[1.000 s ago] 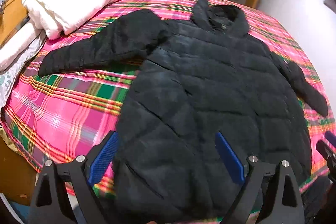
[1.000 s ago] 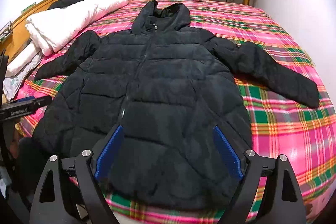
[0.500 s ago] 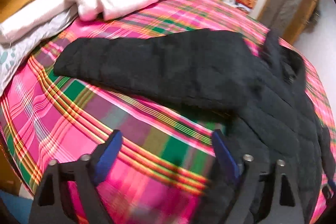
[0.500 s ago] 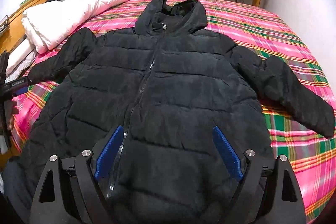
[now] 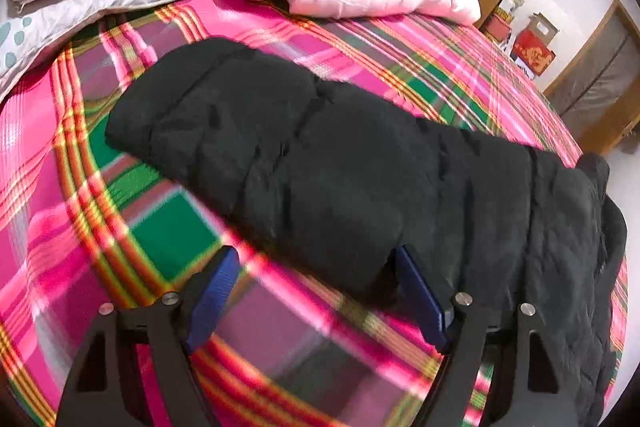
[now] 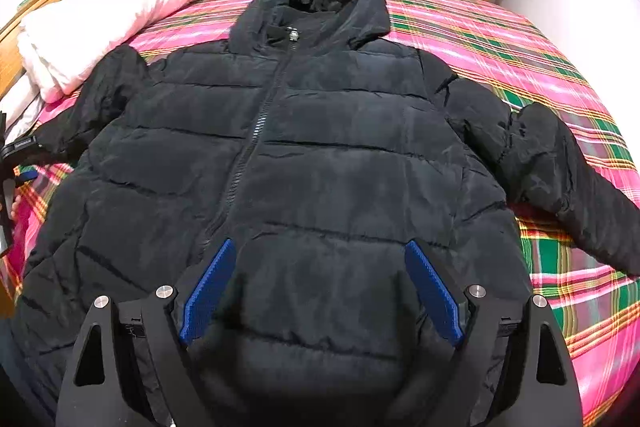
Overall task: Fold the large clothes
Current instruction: 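Grasp the jacket sleeve cuff with the left tool and lift it, then lay the held sleeve across the jacket body and open the left tool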
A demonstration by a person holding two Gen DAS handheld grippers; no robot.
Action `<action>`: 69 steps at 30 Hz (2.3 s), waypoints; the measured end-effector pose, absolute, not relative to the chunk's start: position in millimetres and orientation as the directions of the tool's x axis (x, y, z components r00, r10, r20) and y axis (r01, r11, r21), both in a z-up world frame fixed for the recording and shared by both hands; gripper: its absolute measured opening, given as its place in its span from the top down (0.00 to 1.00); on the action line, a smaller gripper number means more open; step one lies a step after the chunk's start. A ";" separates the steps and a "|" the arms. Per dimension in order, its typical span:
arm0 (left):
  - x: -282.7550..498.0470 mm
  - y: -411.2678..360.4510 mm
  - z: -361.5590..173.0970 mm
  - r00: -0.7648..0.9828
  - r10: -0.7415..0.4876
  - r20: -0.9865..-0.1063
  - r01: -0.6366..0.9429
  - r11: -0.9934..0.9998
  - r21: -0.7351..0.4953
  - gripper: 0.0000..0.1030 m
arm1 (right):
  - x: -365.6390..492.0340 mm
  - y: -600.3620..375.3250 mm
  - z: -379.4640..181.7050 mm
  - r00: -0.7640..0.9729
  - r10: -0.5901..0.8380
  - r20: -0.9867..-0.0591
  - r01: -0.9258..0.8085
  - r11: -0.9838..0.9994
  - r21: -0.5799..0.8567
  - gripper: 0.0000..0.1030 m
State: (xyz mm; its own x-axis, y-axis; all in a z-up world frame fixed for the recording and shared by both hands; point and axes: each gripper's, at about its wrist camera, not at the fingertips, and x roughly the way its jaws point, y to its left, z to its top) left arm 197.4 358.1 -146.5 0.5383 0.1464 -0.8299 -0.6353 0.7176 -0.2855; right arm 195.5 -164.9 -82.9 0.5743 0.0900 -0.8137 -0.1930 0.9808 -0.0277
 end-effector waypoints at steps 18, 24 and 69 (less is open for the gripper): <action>216.6 315.8 -41.4 0.698 0.125 -0.705 -0.446 0.846 -0.291 0.87 | 192.6 -196.4 -74.4 0.591 0.081 -0.803 -0.137 0.991 -0.001 0.16; 223.7 257.8 40.0 0.807 0.029 -0.590 -0.270 0.907 -0.324 0.87 | 184.0 -219.1 -60.5 0.617 0.086 -0.782 -0.107 0.994 0.024 0.16; 280.9 92.8 -45.8 0.674 -0.148 -0.724 -0.105 0.951 -0.292 0.34 | 275.3 -236.1 -63.0 0.638 0.191 -0.746 -0.122 0.982 0.147 0.58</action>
